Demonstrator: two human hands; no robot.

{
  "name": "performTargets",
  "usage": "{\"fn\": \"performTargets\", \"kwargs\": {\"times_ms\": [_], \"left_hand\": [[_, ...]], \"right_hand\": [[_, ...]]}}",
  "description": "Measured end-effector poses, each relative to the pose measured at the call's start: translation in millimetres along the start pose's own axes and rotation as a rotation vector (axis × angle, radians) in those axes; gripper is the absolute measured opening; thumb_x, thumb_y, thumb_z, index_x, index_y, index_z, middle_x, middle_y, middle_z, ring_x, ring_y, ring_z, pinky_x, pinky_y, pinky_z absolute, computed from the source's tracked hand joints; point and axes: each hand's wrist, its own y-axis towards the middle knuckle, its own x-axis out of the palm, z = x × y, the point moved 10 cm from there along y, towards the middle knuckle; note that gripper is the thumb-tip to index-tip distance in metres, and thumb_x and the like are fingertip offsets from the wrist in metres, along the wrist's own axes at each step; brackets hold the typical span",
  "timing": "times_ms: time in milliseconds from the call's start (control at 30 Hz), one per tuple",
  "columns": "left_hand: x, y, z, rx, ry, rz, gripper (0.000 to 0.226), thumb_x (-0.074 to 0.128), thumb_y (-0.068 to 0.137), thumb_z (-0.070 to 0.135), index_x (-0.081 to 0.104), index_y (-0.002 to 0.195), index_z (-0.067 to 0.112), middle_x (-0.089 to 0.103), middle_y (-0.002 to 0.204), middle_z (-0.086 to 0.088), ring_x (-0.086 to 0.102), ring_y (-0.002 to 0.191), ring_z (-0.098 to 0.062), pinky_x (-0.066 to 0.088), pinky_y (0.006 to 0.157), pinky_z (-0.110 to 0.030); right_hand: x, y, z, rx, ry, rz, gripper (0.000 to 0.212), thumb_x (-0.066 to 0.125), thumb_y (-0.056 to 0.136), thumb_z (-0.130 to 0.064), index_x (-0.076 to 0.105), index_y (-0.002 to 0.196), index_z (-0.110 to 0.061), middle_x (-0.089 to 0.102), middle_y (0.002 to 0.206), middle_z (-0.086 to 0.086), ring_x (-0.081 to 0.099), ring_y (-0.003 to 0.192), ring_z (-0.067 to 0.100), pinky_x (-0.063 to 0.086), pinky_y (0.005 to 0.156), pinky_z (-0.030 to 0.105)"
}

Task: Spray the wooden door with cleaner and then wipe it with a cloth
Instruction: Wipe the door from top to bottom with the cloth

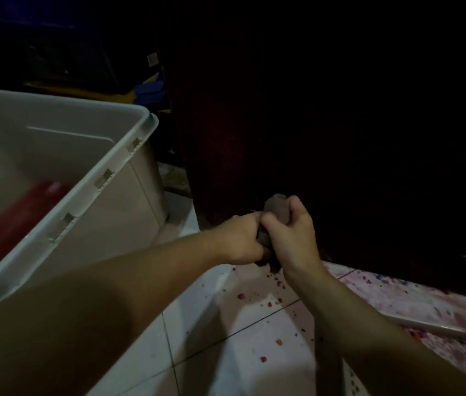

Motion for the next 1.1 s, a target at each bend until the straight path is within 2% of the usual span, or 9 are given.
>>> {"fn": "performTargets", "kwargs": {"times_ms": [133,233,300,400,467,600,767,900,1100], "left_hand": [[8.0,1.3,1.9,-0.007,-0.219,0.119,0.040,0.052,0.088,0.000,0.056,0.122,0.021,0.067,0.104,-0.007,0.066,0.091,-0.020,0.058,0.076,-0.032],[10.3,-2.6,18.6,0.079,-0.266,0.242,0.040,0.054,0.088,-0.002,0.059,0.120,0.021,0.065,0.108,-0.002,0.062,0.100,-0.015,0.053,0.089,-0.031],[12.9,-2.4,37.9,0.170,-0.105,0.273,0.038,0.057,0.085,0.000,0.057,0.118,0.018,0.056,0.113,-0.002,0.055,0.105,-0.017,0.050,0.092,-0.035],[12.4,-2.6,58.0,0.255,0.445,0.288,0.036,0.062,0.085,0.023,0.052,0.119,0.018,0.039,0.121,-0.003,0.037,0.111,-0.021,0.037,0.096,-0.037],[1.3,-10.1,67.2,0.339,0.655,0.355,0.040,0.058,0.086,0.042,0.053,0.119,0.020,0.036,0.114,0.000,0.035,0.105,-0.017,0.031,0.090,-0.034],[-24.3,-31.6,63.1,0.465,0.799,0.487,0.041,0.051,0.084,0.054,0.050,0.108,0.020,0.037,0.098,0.003,0.035,0.088,-0.014,0.027,0.078,-0.031],[-69.0,-31.8,35.2,0.305,1.110,0.541,0.039,0.051,0.087,0.032,0.047,0.123,0.016,0.046,0.120,-0.007,0.044,0.110,-0.026,0.033,0.086,-0.038],[-103.7,-34.0,27.6,0.277,1.349,0.600,0.036,0.064,0.079,0.020,0.056,0.114,0.012,0.051,0.116,-0.011,0.049,0.104,-0.029,0.039,0.082,-0.040],[-133.0,-41.6,17.8,0.375,1.571,0.521,0.032,0.049,0.086,0.015,0.058,0.117,0.014,0.043,0.125,-0.010,0.041,0.111,-0.028,0.038,0.089,-0.040]], "right_hand": [[-29.4,-8.9,19.2,0.109,0.005,0.112,0.048,0.071,0.085,-0.017,0.040,0.120,-0.028,0.056,0.100,-0.005,0.060,0.090,0.010,0.055,0.074,0.030],[-22.2,-24.1,61.1,0.442,0.289,0.054,0.066,0.072,0.073,-0.056,0.052,0.130,-0.028,0.063,0.113,0.000,0.060,0.106,0.018,0.048,0.098,0.046],[-6.9,-35.3,71.8,0.632,0.544,-0.059,0.056,0.059,0.078,-0.064,0.064,0.114,-0.022,0.068,0.110,0.006,0.061,0.103,0.022,0.046,0.098,0.049],[-8.6,-30.3,67.8,0.686,0.833,0.004,0.036,0.058,0.092,-0.044,0.068,0.107,-0.012,0.071,0.105,0.013,0.065,0.100,0.025,0.050,0.088,0.039],[-18.1,-15.6,63.1,0.614,0.774,0.075,0.017,0.053,0.096,-0.019,0.067,0.104,-0.013,0.069,0.098,0.010,0.066,0.089,0.021,0.052,0.078,0.034],[-28.3,-1.6,57.0,0.519,0.491,0.159,0.034,0.040,0.095,0.005,0.065,0.111,-0.011,0.065,0.097,0.014,0.062,0.084,0.025,0.052,0.076,0.041],[-5.6,-7.5,66.2,0.574,0.307,0.036,0.007,0.064,0.092,-0.018,0.069,0.092,-0.013,0.072,0.087,0.013,0.067,0.072,0.028,0.054,0.058,0.034],[3.7,2.3,61.6,0.487,0.077,0.010,0.015,0.059,0.094,-0.016,0.061,0.080,-0.009,0.058,0.059,0.011,0.039,0.041,0.018,0.027,0.043,0.023],[16.9,20.9,61.9,0.352,-0.254,-0.013,0.023,0.054,0.092,-0.015,0.060,0.070,-0.011,0.065,0.064,0.012,0.055,0.049,0.023,0.042,0.042,0.026]]}}
